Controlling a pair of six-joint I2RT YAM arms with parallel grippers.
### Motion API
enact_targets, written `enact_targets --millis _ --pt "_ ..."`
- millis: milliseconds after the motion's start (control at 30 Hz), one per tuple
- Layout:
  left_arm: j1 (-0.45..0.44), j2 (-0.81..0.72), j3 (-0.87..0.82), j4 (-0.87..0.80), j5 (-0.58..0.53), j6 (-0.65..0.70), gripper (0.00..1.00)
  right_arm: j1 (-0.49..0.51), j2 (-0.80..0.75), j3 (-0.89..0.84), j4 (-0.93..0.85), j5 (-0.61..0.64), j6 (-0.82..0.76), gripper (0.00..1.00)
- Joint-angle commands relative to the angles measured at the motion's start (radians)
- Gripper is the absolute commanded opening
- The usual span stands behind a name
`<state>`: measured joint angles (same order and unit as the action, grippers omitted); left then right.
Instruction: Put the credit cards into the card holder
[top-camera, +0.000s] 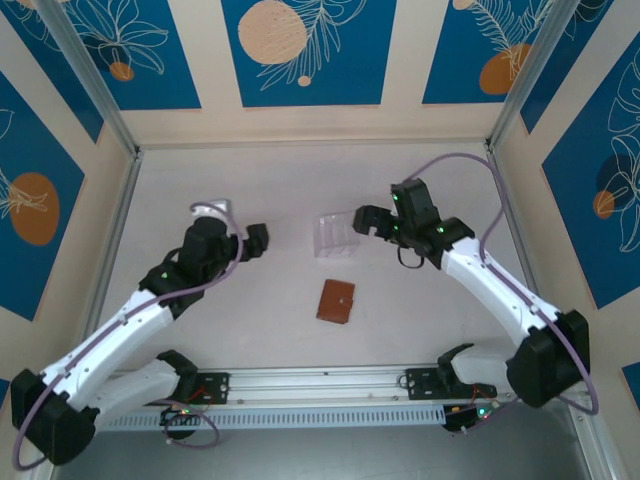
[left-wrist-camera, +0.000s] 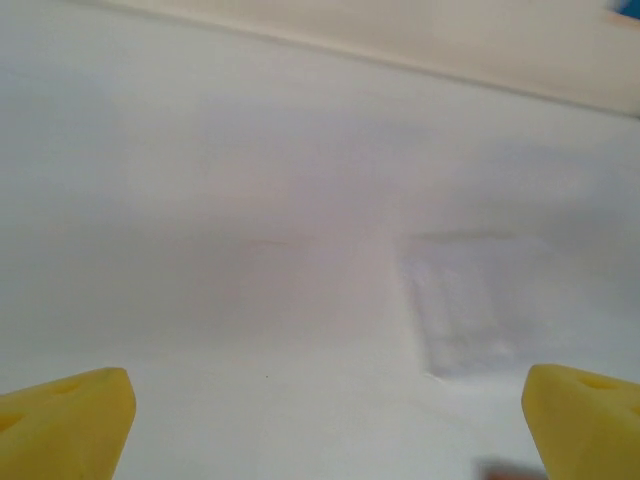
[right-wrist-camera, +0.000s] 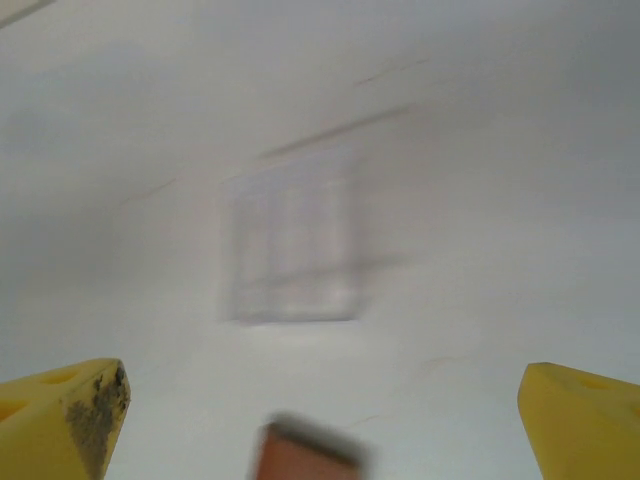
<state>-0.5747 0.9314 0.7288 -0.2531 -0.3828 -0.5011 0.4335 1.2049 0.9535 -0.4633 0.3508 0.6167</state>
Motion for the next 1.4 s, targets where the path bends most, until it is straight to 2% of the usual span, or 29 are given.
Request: enact_targets --millis 0,33,67,100,133,200,267,333,400,433,467,533,600,667,700,767,800,833,867,900,933,967,1033,1100,1133,1200,1367 --pt "0.013 0.004 -0.191 0.212 -0.374 0.196 1.0 -0.06 -0.085 -0.235 0.273 0.325 -0.118 1.0" --pt "0.014 0.014 -0.257 0.366 -0.424 0.269 1.0 -0.107 -0.117 -0.346 0.487 0.24 -0.216 0.99" --pt "0.022 0.034 -0.312 0.518 -0.47 0.35 1.0 -0.126 -0.134 -0.45 0.693 0.208 -0.317 0.99" --pt "0.032 0.065 -0.345 0.63 -0.503 0.414 1.0 -0.133 -0.137 -0.518 0.825 0.234 -0.371 1.0" --pt "0.06 0.115 -0.357 0.727 -0.538 0.459 0.99 -0.148 -0.138 -0.544 0.879 0.247 -0.396 0.99" --pt "0.111 0.185 -0.316 0.74 -0.496 0.518 0.99 -0.193 -0.116 -0.533 0.898 0.165 -0.468 0.99" --pt "0.154 0.264 -0.307 0.834 -0.511 0.569 0.99 -0.228 -0.075 -0.515 0.885 0.17 -0.477 0.99" --pt "0.232 0.33 -0.32 0.879 -0.396 0.548 0.99 -0.267 -0.031 -0.523 0.917 0.144 -0.471 0.99" --pt "0.306 0.413 -0.332 0.911 -0.331 0.491 0.99 -0.307 0.038 -0.552 1.007 0.129 -0.452 1.0" --pt "0.328 0.454 -0.336 0.971 -0.327 0.504 0.99 -0.327 0.077 -0.573 1.082 0.109 -0.448 0.99" --pt "0.332 0.449 -0.327 0.938 -0.311 0.503 0.99 -0.34 0.112 -0.586 1.151 0.091 -0.444 0.99" --pt "0.39 0.48 -0.432 1.211 -0.153 0.521 0.99 -0.357 0.14 -0.569 1.169 0.004 -0.485 0.99" --pt "0.471 0.548 -0.481 1.375 -0.035 0.473 1.0 -0.391 0.217 -0.565 1.24 -0.066 -0.488 0.99" --pt "0.491 0.493 -0.448 1.212 0.019 0.439 1.0 -0.418 0.296 -0.565 1.301 -0.133 -0.475 0.99" --pt "0.511 0.52 -0.431 1.22 0.073 0.443 1.0 -0.416 0.333 -0.564 1.351 -0.144 -0.482 0.99" --pt "0.517 0.558 -0.384 1.142 0.205 0.481 1.0 -0.414 0.312 -0.545 1.276 -0.147 -0.49 0.99" --pt "0.51 0.66 -0.388 1.313 0.194 0.513 1.0 -0.414 0.326 -0.556 1.318 -0.153 -0.492 0.99" --pt "0.501 0.635 -0.392 1.272 0.183 0.502 1.0 -0.413 0.315 -0.549 1.285 -0.153 -0.494 0.99" --pt "0.506 0.584 -0.368 1.128 0.174 0.481 1.0 -0.412 0.319 -0.555 1.305 -0.156 -0.497 0.99" --pt "0.5 0.636 -0.388 1.269 0.161 0.505 1.0 -0.408 0.321 -0.553 1.303 -0.151 -0.5 0.99" --pt "0.497 0.643 -0.398 1.298 0.159 0.508 1.0 -0.409 0.318 -0.551 1.294 -0.153 -0.499 0.99" --pt "0.496 0.6 -0.388 1.2 0.16 0.498 1.0 -0.409 0.321 -0.552 1.304 -0.152 -0.5 0.99" --pt "0.494 0.625 -0.388 1.249 0.158 0.506 1.0 -0.409 0.318 -0.553 1.303 -0.153 -0.499 0.99" --pt "0.471 0.622 -0.378 1.221 0.197 0.549 1.0 -0.412 0.318 -0.552 1.299 -0.159 -0.498 0.99" --pt "0.467 0.63 -0.375 1.228 0.279 0.586 1.0 -0.412 0.317 -0.552 1.299 -0.159 -0.499 0.99" --pt "0.496 0.629 -0.332 1.135 0.363 0.569 1.0 -0.413 0.317 -0.552 1.299 -0.16 -0.499 0.99" --pt "0.498 0.623 -0.354 1.175 0.358 0.573 1.0 -0.413 0.317 -0.553 1.298 -0.162 -0.499 0.99"
